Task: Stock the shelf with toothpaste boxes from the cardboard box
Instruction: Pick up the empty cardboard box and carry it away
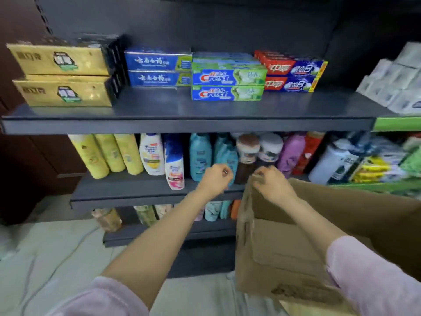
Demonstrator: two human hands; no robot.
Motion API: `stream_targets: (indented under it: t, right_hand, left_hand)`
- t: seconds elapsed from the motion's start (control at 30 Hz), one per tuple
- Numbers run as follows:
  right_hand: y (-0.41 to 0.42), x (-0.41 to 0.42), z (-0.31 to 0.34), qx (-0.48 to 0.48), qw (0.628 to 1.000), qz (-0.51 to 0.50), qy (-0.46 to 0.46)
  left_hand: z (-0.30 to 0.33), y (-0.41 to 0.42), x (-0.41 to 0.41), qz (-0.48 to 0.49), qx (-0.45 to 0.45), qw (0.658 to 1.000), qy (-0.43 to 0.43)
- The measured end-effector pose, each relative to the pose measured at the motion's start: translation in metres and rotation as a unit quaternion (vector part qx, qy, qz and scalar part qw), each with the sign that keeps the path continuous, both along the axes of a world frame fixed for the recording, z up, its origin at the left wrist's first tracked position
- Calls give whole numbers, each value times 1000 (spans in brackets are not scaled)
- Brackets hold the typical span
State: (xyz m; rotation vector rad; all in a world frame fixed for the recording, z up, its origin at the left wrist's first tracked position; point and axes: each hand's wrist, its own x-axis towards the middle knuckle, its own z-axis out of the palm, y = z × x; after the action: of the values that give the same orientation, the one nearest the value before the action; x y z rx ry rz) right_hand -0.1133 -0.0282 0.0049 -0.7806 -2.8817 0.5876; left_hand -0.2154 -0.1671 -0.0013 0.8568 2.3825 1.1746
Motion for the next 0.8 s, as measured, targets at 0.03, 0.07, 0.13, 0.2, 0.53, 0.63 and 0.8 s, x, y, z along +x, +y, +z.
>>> stream_targets:
  t: [0.03, 0.07, 0.13, 0.2, 0.53, 0.63, 0.8]
  right_hand:
    - [10, 9, -8, -8, 1000, 7, -15]
    - [19, 20, -16, -18, 999, 14, -33]
    - [28, 32, -27, -49, 997, 37, -55]
    - [34, 37, -34, -83, 991, 76, -74]
    - [17, 54, -58, -340, 934, 101, -33]
    - [7, 62, -55, -354, 929, 106, -26]
    - [-1, 100, -48, -343, 928, 142, -41]
  left_hand:
    - [-7, 10, 11, -3, -14, 999, -29]
    - [-14, 21, 23, -6, -32, 998, -52]
    - [-22, 36, 41, -15, -73, 994, -78]
    - [-28, 47, 55, -27, -99, 989, -106]
    - [-39, 33, 78, 17, -9, 946, -323]
    - [-46, 23, 85, 24, 15, 940, -341]
    - [-60, 12, 119, 1, -7, 994, -105]
